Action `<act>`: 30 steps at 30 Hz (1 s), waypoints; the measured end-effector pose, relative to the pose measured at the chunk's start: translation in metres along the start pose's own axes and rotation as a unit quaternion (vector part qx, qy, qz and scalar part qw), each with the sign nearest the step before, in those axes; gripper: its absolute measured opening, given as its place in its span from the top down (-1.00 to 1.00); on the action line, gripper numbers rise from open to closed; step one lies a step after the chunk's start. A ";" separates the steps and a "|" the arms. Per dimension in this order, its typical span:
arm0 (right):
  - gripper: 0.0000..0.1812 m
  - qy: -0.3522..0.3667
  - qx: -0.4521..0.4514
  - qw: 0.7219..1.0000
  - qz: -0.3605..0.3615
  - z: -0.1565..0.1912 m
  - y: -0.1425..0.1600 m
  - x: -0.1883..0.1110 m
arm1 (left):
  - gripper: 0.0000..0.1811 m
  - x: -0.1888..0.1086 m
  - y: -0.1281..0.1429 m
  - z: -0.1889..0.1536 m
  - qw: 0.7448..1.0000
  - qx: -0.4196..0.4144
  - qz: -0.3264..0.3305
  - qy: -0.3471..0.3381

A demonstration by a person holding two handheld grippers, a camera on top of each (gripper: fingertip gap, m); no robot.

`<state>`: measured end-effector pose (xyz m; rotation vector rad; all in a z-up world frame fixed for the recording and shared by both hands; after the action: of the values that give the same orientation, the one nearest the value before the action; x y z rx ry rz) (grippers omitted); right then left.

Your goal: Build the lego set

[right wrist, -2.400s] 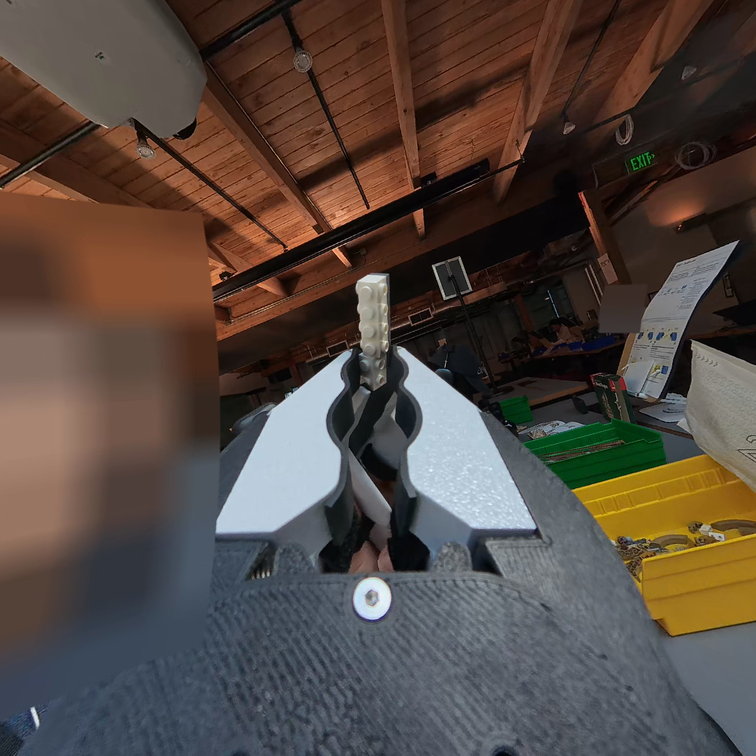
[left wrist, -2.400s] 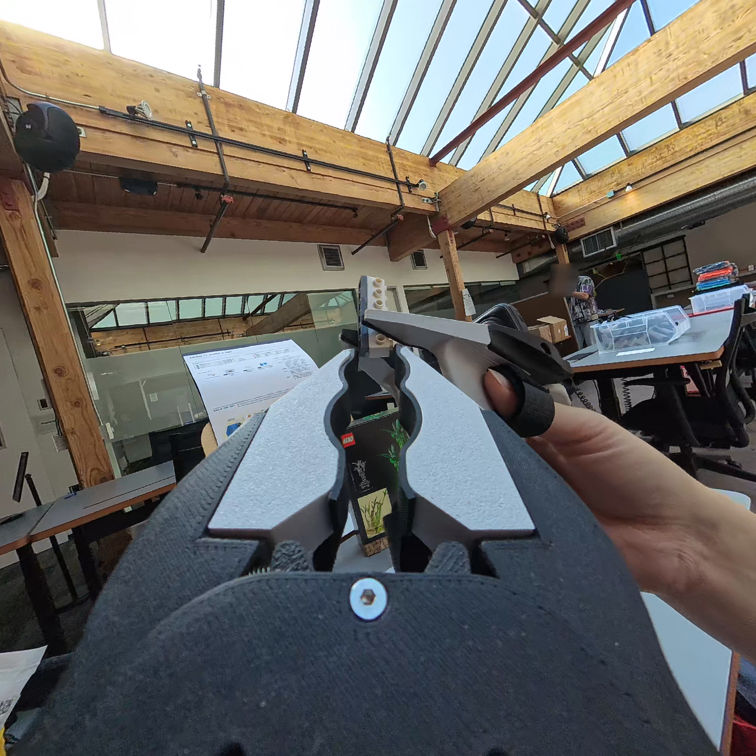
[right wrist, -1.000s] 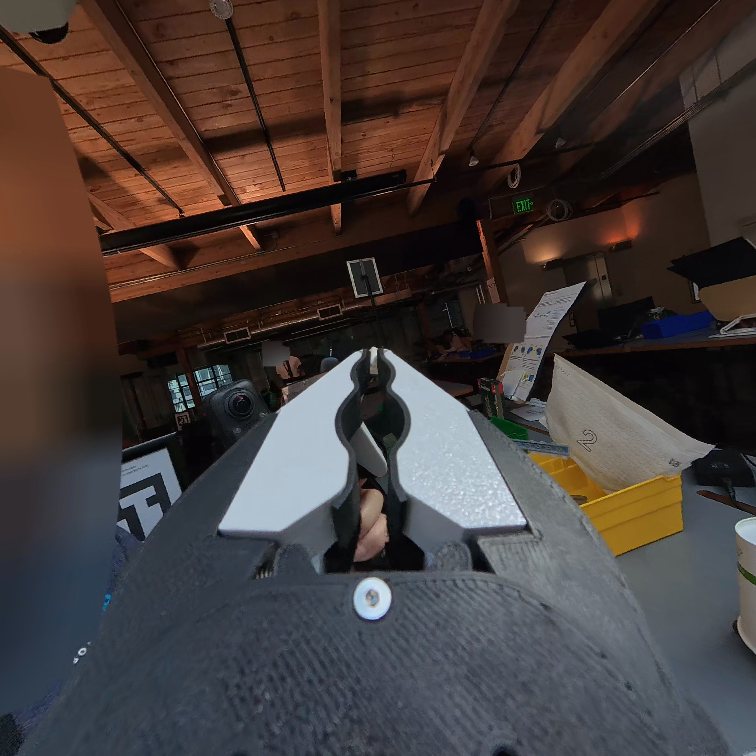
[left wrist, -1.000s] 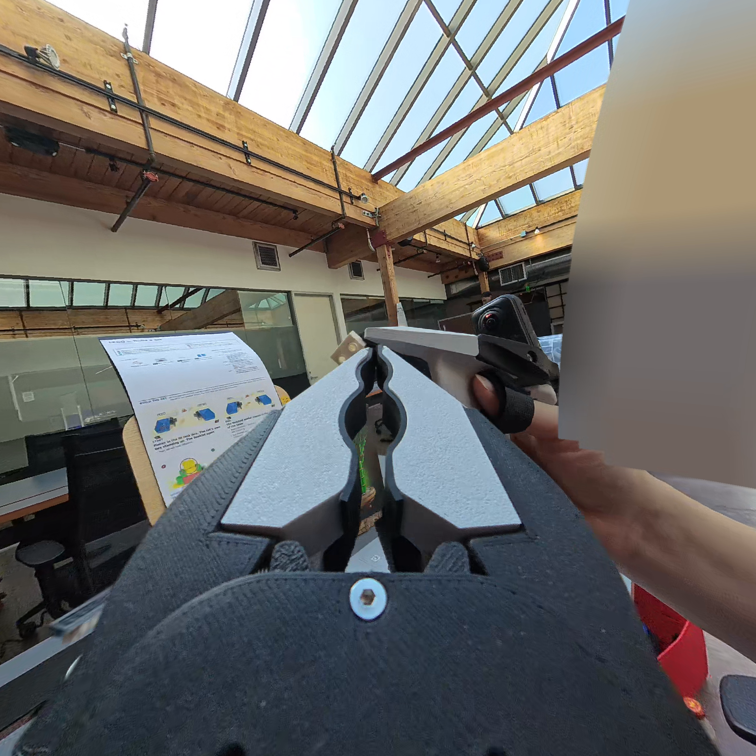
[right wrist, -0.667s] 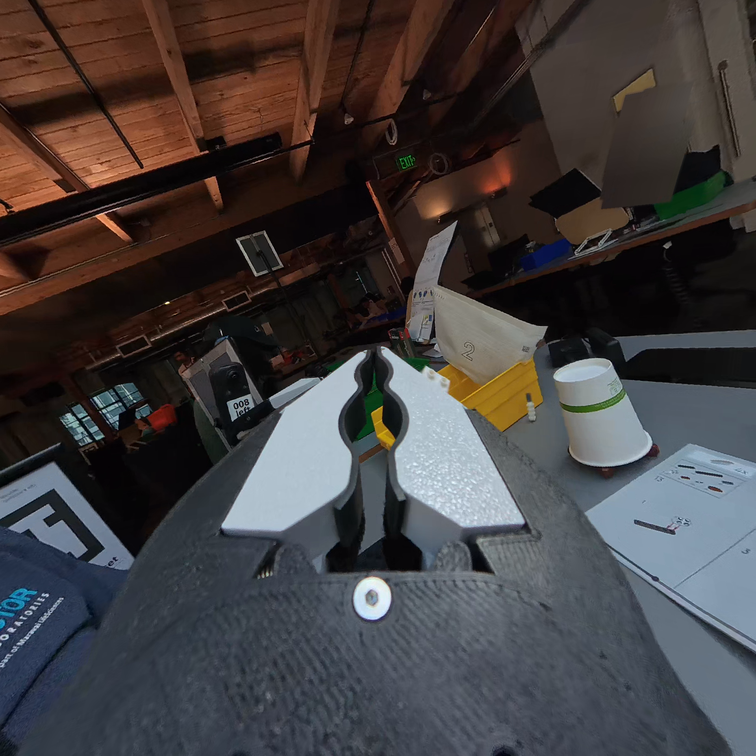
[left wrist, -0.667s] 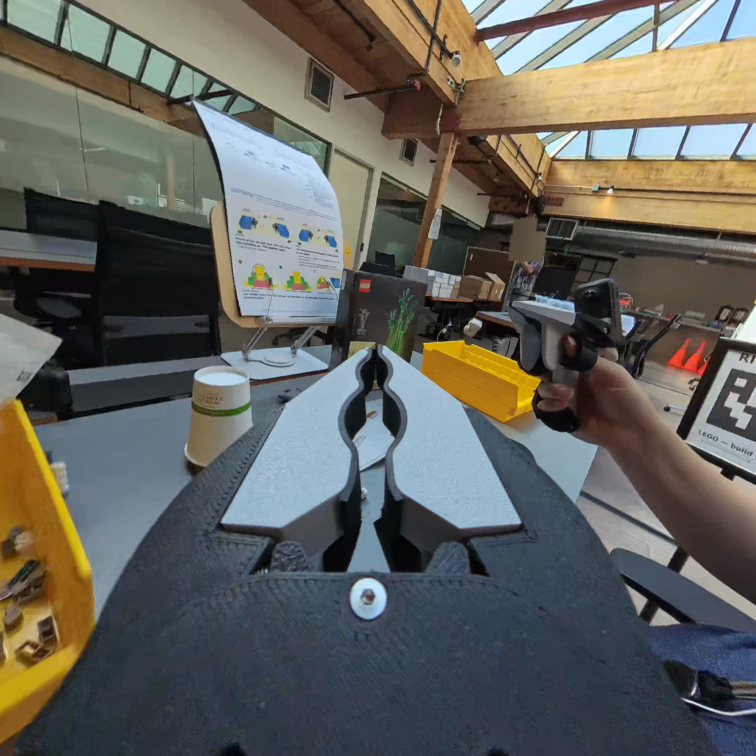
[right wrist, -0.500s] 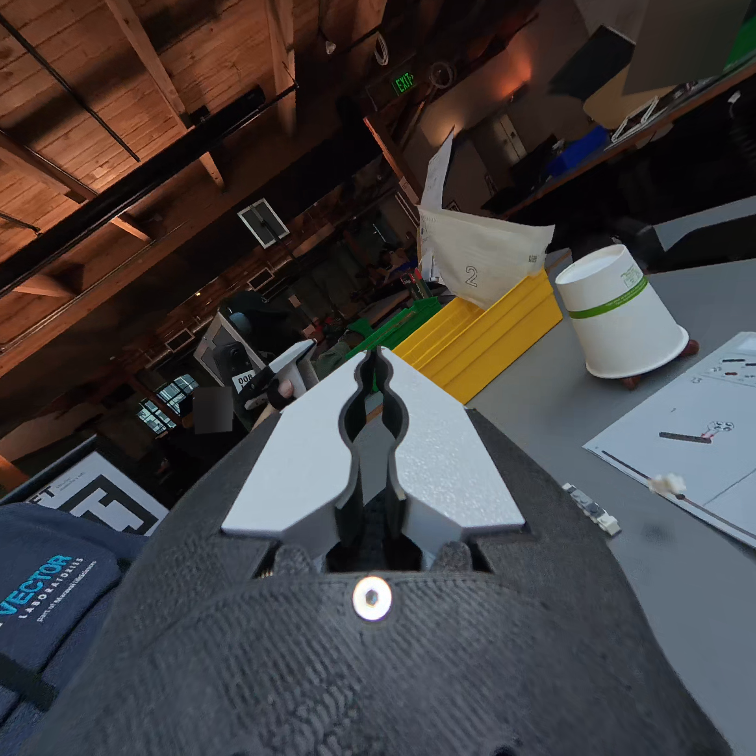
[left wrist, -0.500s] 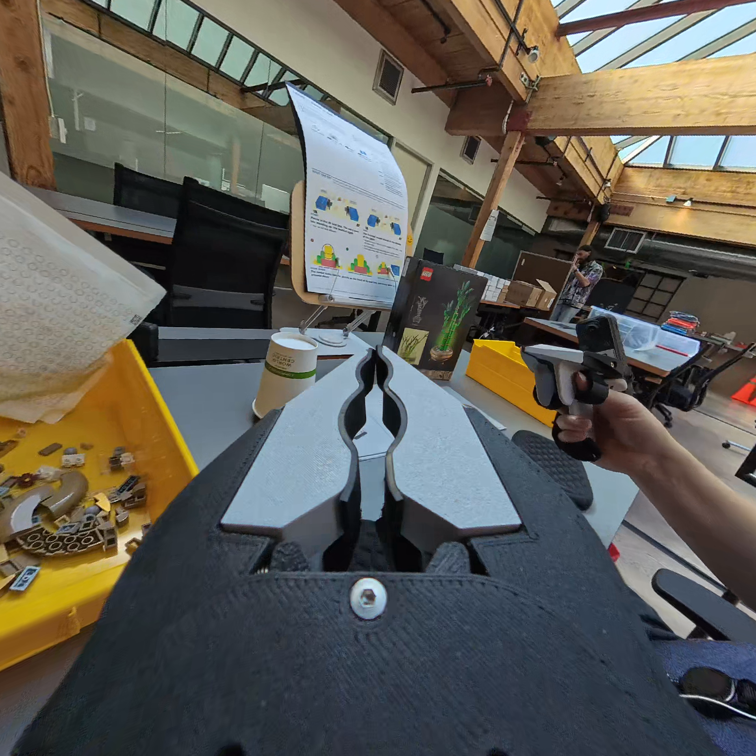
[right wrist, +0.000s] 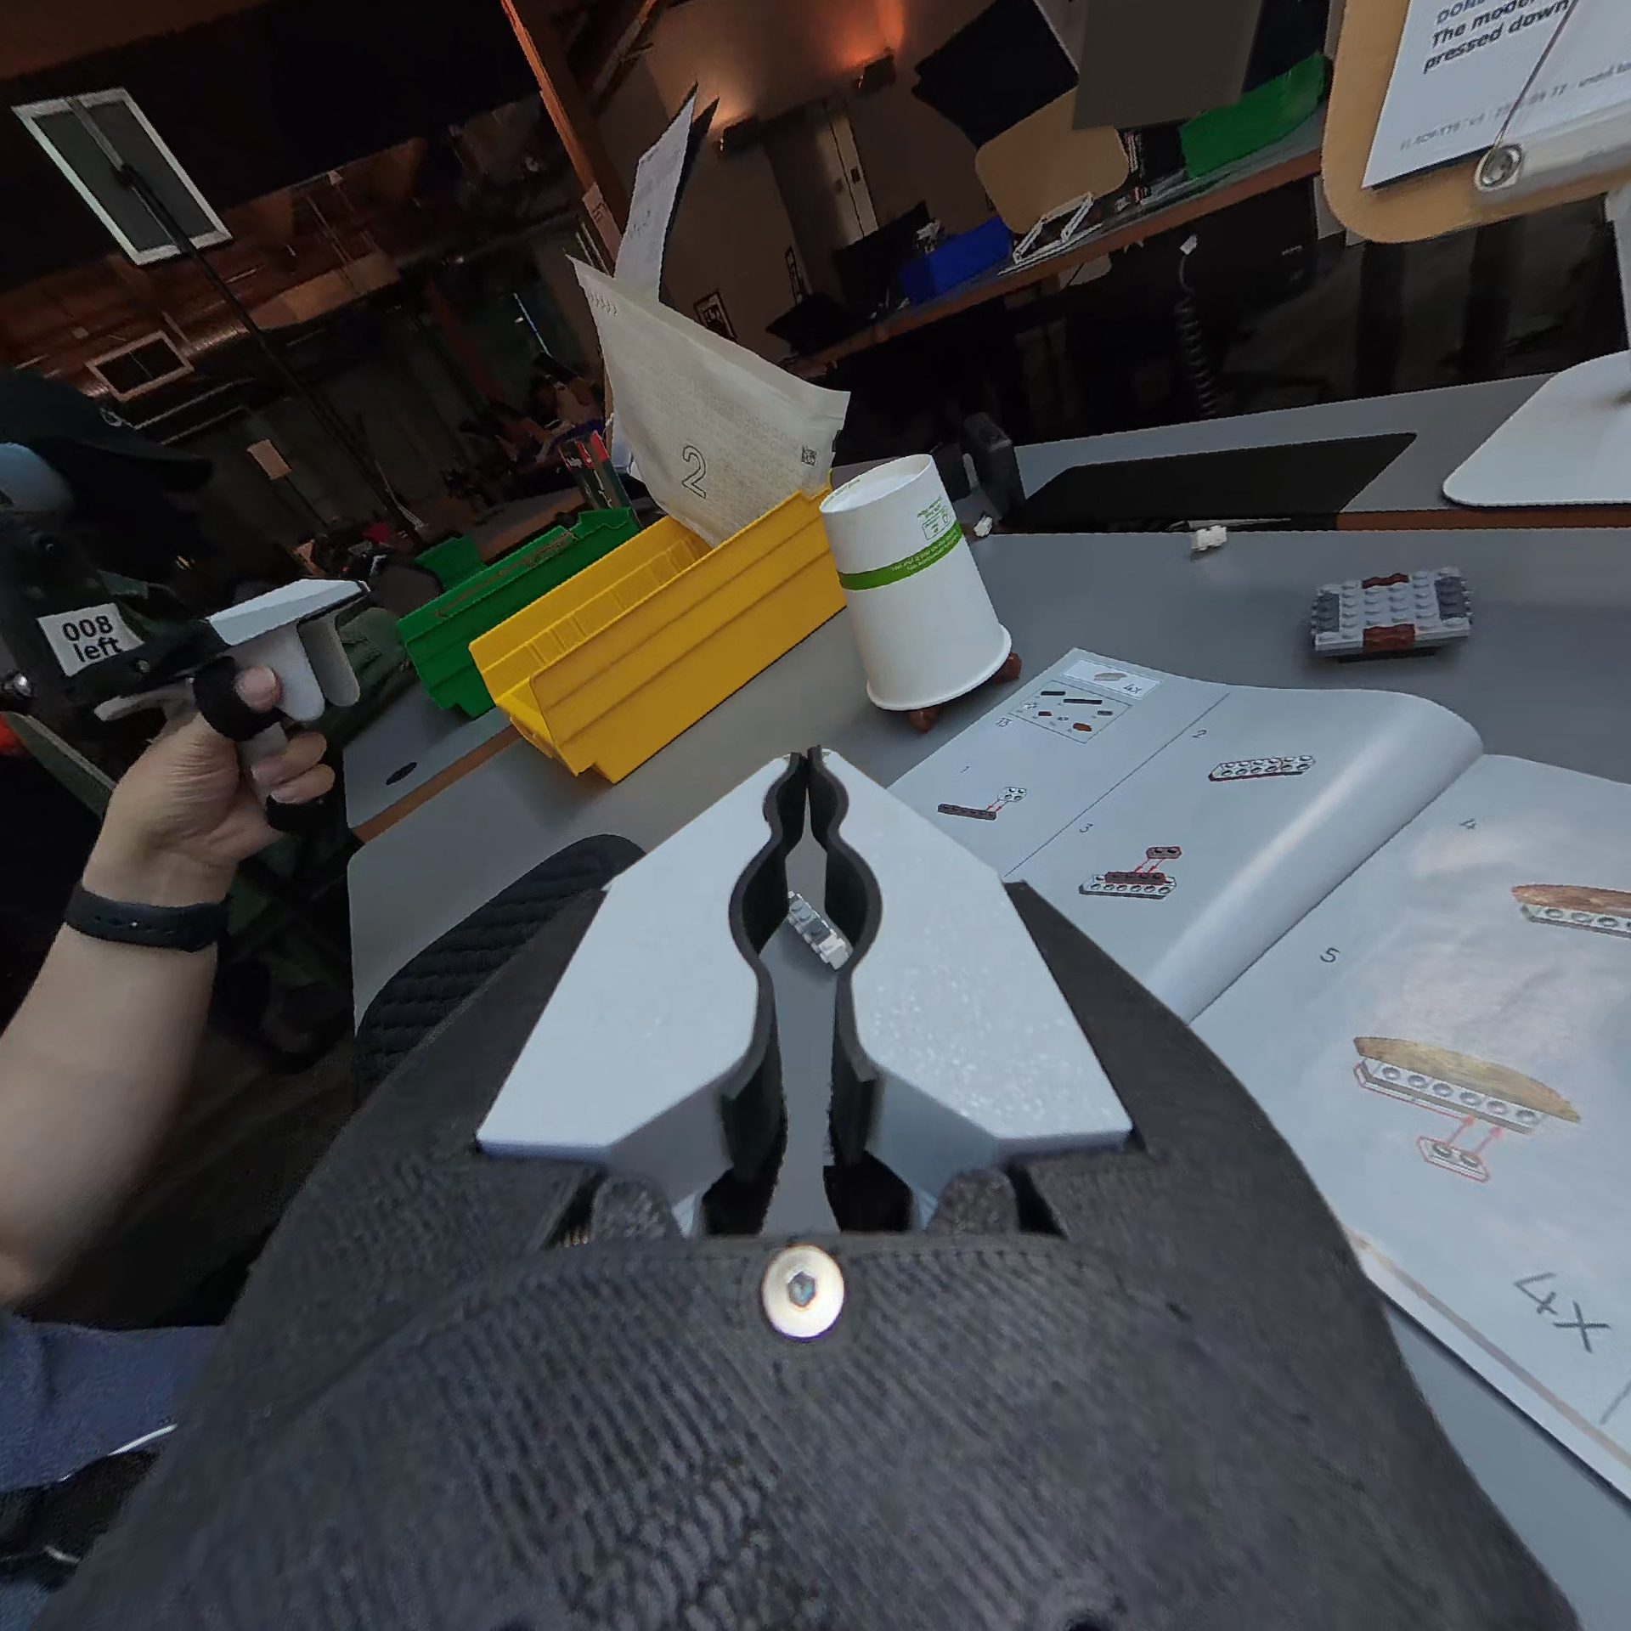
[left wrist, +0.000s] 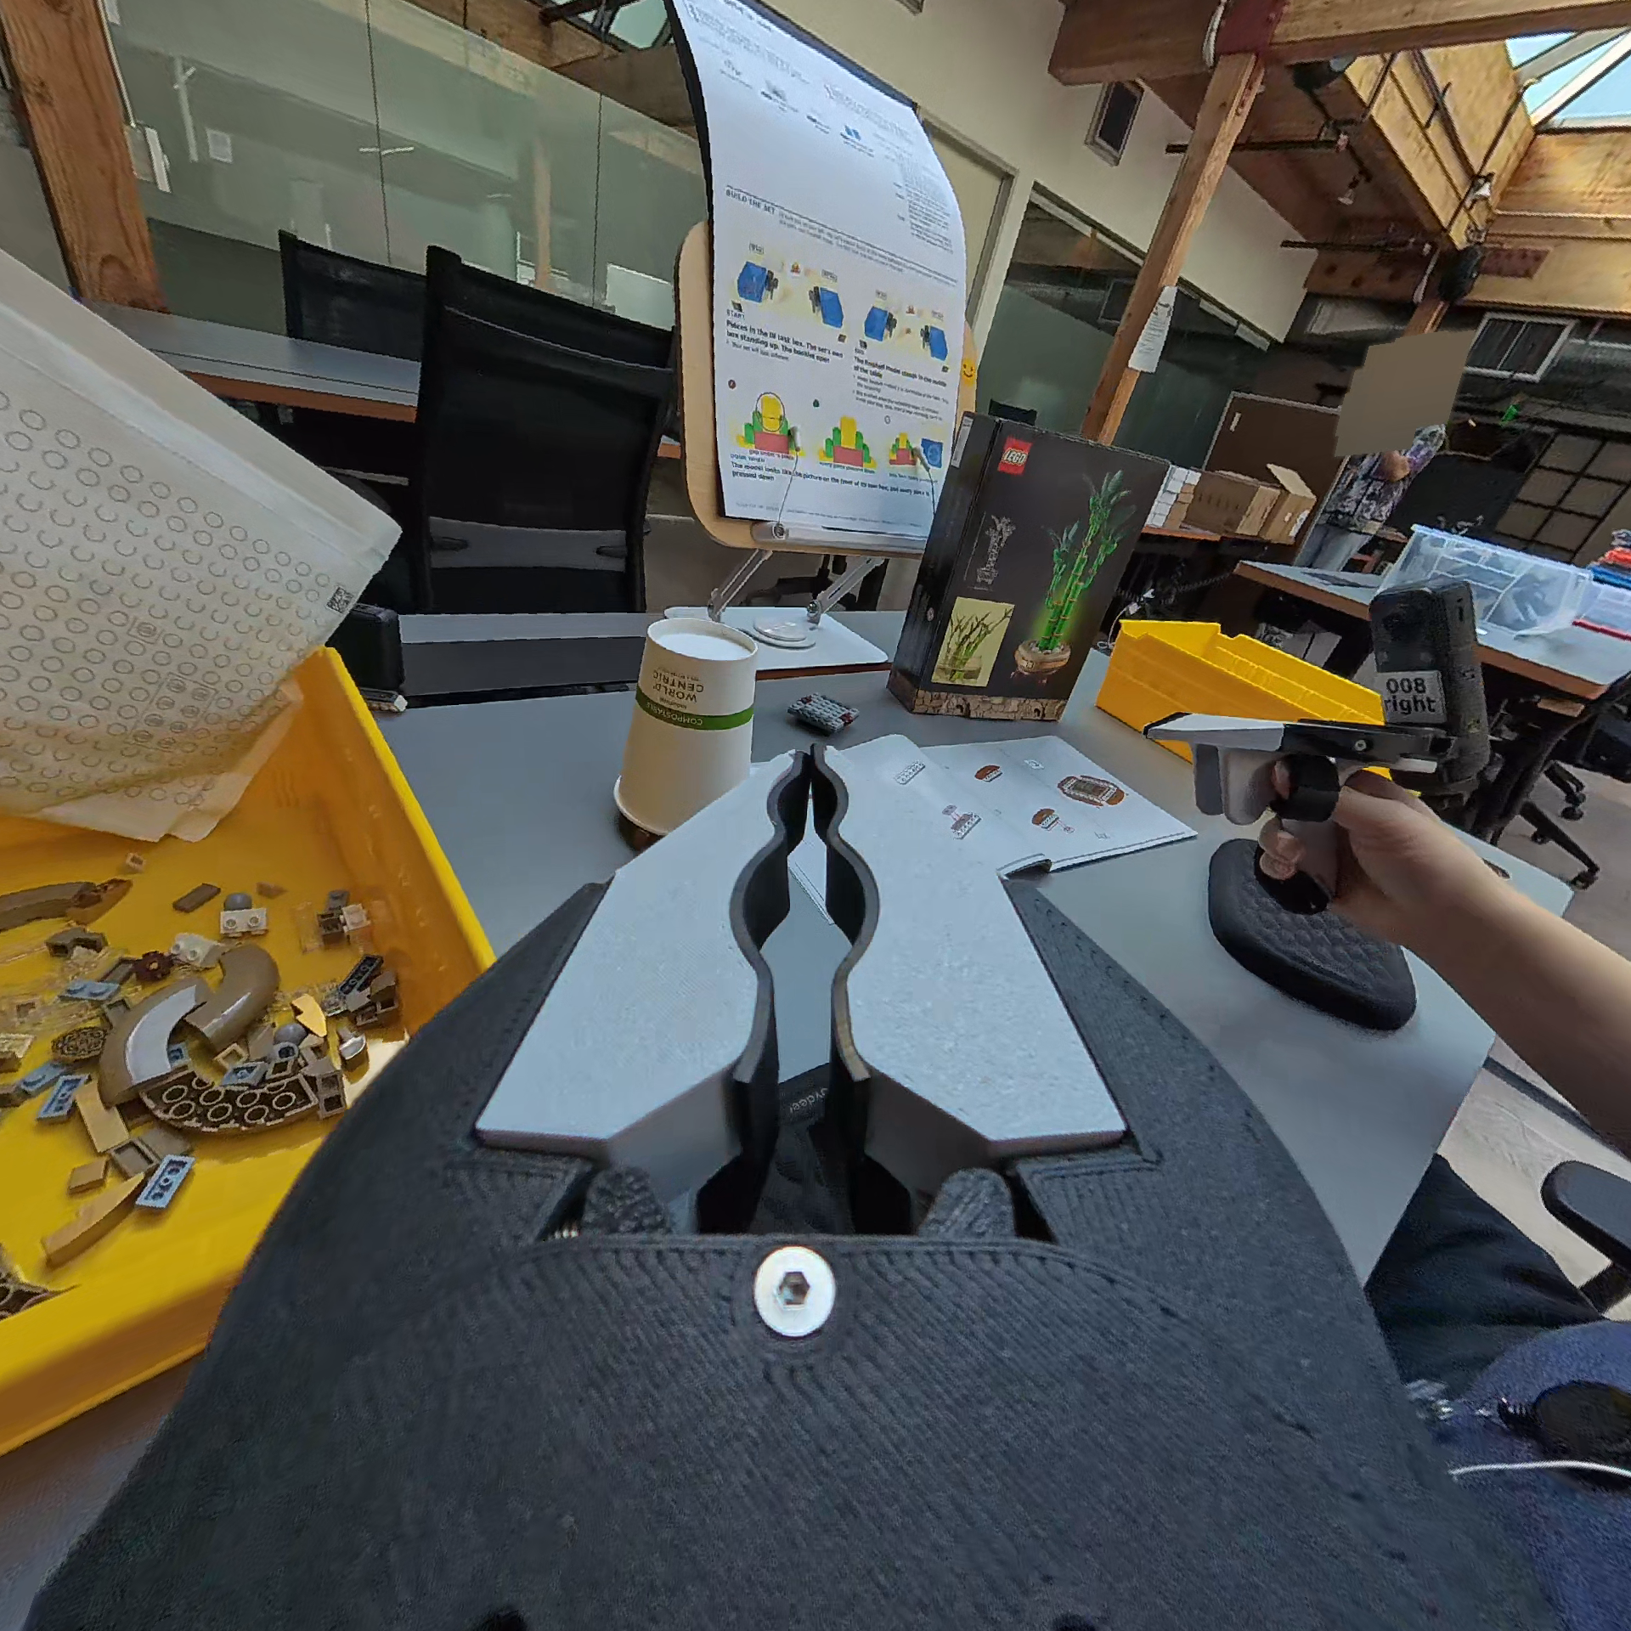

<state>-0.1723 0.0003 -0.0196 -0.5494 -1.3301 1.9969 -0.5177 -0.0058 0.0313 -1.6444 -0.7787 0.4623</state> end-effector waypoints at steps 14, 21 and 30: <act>0.97 -0.014 -0.124 0.990 0.057 -0.008 -0.008 0.017 | 1.00 0.035 -0.011 0.011 0.997 0.062 0.046 -0.020; 0.96 -0.011 -0.131 0.991 0.021 -0.017 -0.016 0.008 | 1.00 0.035 -0.018 0.012 0.995 0.075 0.049 -0.032; 0.94 0.004 -0.198 0.980 0.005 -0.006 -0.013 -0.017 | 1.00 0.000 -0.028 0.005 0.993 0.094 0.038 -0.054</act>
<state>-0.1529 -0.0051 -0.0105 -0.7429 -1.7369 1.7381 -0.5274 -0.0004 0.0570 -1.4869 -0.7307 0.6627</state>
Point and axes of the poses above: each gripper's, where its closed fingertips meet, x out along the fingers, y out of its underside, z = x × y across the jaws, the point moved 4 cm from there along -x, back along the fingers, and after that the axes turned 6 degrees about -z, right-handed, at the moved point
